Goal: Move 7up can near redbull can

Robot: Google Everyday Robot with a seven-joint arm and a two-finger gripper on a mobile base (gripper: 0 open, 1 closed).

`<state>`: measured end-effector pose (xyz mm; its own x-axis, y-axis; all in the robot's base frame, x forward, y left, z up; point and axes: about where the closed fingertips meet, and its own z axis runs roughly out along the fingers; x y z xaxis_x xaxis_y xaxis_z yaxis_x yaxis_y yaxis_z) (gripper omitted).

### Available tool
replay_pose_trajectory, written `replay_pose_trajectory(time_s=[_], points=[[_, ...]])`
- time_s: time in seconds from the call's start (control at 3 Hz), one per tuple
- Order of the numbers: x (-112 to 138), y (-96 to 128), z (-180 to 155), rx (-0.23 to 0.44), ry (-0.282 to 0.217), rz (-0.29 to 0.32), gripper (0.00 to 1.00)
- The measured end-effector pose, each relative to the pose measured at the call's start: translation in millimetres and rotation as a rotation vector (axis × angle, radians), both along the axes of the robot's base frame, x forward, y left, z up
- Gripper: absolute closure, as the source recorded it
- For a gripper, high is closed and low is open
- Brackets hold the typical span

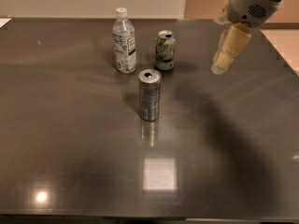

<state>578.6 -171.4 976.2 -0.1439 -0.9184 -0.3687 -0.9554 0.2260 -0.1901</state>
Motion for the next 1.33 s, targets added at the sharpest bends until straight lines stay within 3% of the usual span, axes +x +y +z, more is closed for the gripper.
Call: replay_pose_trajectory(time_s=[0.67,1.33], points=[[6.0,-39.8,-22.9,0.041,0.011,0.002,0.0],[32.4,-41.9,-36.8,0.077,0.028,0.008,0.0]])
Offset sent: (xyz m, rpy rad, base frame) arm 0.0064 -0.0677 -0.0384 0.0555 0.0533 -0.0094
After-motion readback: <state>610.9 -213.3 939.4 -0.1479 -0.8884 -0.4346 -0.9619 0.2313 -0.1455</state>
